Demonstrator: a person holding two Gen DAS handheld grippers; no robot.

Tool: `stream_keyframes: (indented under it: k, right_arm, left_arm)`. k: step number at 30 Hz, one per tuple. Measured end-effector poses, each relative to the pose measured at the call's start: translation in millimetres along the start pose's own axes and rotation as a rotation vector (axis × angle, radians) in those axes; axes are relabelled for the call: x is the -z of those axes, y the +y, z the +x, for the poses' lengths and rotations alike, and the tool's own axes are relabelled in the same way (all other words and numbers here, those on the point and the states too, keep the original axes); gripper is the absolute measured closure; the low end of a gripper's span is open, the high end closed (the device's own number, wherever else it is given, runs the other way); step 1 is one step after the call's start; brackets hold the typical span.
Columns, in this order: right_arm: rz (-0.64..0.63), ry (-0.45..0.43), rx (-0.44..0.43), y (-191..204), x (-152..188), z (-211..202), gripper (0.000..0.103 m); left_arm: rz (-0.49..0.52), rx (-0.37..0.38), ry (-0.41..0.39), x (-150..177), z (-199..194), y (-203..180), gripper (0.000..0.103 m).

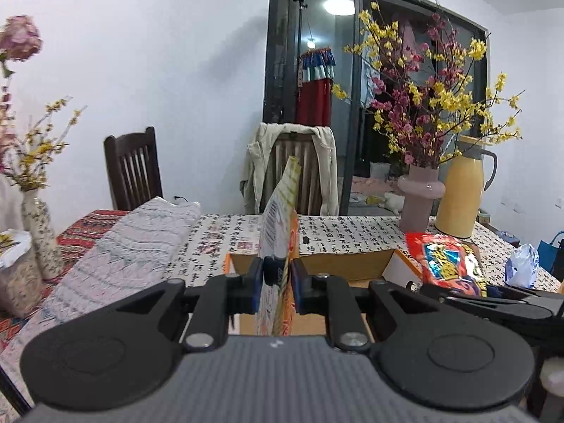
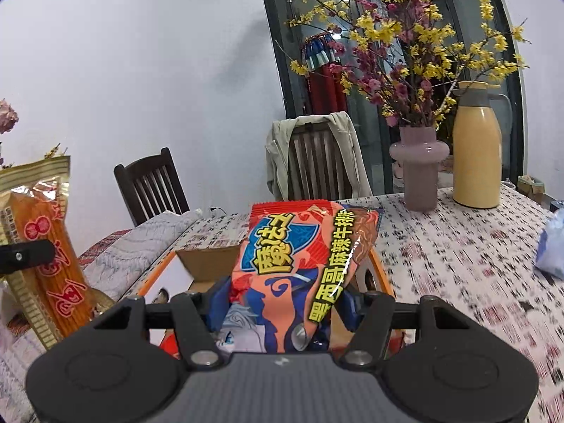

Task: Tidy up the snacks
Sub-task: 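Carry the gold packet and red-blue chip bag into the box with both grippers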

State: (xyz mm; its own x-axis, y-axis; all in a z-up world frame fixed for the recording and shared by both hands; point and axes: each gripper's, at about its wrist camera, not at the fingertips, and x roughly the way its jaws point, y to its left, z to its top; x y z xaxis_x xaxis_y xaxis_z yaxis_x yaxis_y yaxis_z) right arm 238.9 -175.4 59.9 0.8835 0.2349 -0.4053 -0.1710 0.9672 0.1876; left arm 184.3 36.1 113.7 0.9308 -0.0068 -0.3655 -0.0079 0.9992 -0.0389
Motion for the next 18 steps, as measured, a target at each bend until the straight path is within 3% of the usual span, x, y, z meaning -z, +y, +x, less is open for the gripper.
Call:
stream_keyframes:
  k: [8, 18]
  right_arm:
    - [-0.009, 0.057, 0.004, -10.7, -19.6, 66.7, 0.043]
    - [-0.039, 0.163, 0.005, -21.3, -13.9, 129.9, 0.043]
  left_arm:
    - [-0.010, 0.011, 0.125, -16.9, 77.2, -6.2, 0.085]
    - [0.002, -0.002, 0.302, -4.0, 159.0, -10.8, 0.085]
